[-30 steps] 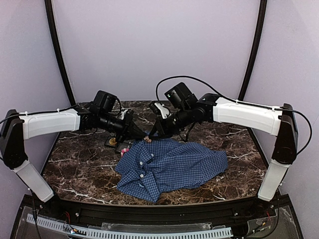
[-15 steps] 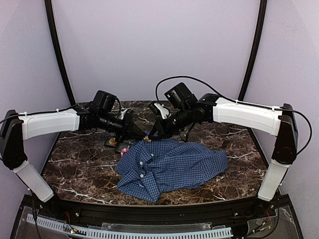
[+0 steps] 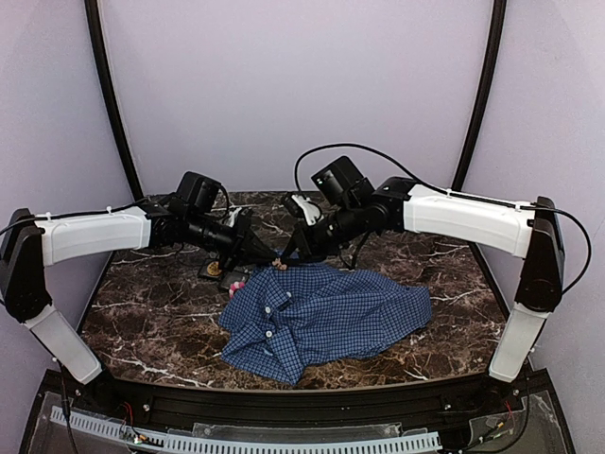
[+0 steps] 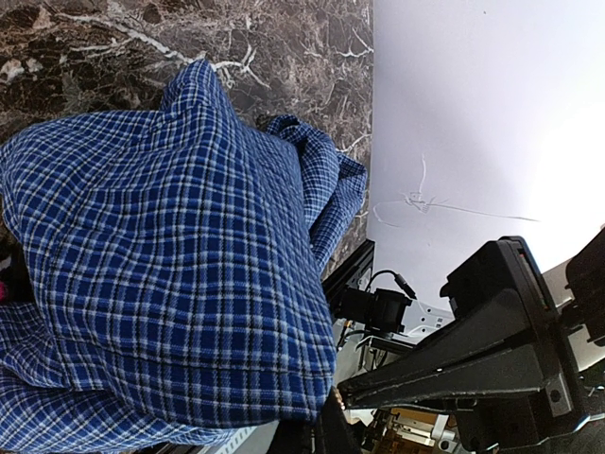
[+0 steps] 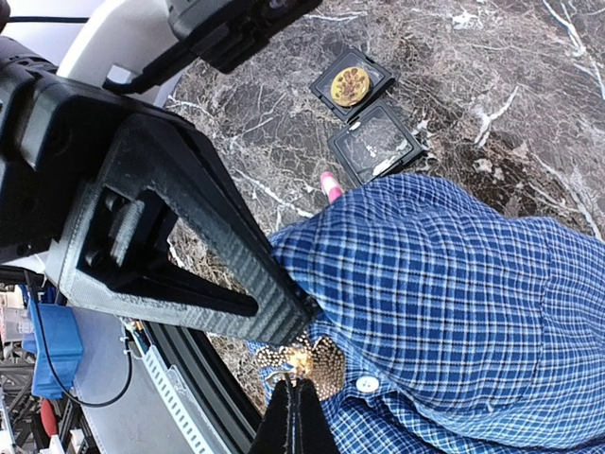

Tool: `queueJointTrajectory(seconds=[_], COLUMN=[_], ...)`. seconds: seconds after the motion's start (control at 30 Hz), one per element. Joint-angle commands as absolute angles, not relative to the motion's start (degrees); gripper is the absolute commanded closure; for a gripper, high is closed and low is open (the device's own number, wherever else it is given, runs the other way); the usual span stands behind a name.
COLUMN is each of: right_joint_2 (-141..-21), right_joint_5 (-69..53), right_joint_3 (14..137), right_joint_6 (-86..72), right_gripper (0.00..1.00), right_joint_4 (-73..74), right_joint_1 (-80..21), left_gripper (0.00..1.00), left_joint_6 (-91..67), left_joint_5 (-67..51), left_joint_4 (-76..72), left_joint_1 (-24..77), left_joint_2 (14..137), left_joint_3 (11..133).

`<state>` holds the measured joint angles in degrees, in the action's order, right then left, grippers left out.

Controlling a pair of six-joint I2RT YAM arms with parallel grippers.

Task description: Remove the brooch from the garment

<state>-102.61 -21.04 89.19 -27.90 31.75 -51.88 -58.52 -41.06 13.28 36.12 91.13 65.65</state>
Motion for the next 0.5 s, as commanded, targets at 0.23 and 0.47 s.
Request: queueJointTrajectory(seconds=[0.23, 0.47], right_joint_2=[-105.1, -105.1], right_joint_5=[-20.6, -19.5], right_joint_3=[91.1, 90.7], right_joint_6=[-26.6, -26.8], right_gripper=[1.00, 1.00], right_joint_4=[32.3, 32.2], right_joint_1=[-52.9, -53.5], left_gripper=[0.99, 0.99], left_joint_6=[-57.5, -59.2], left_joint_5=[-40.7, -41.1], left_joint_4=[13.6, 11.5], left_joint_1=[36.2, 36.1], left_joint_2=[88.9, 88.7], left_joint_3=[66.5, 65.4])
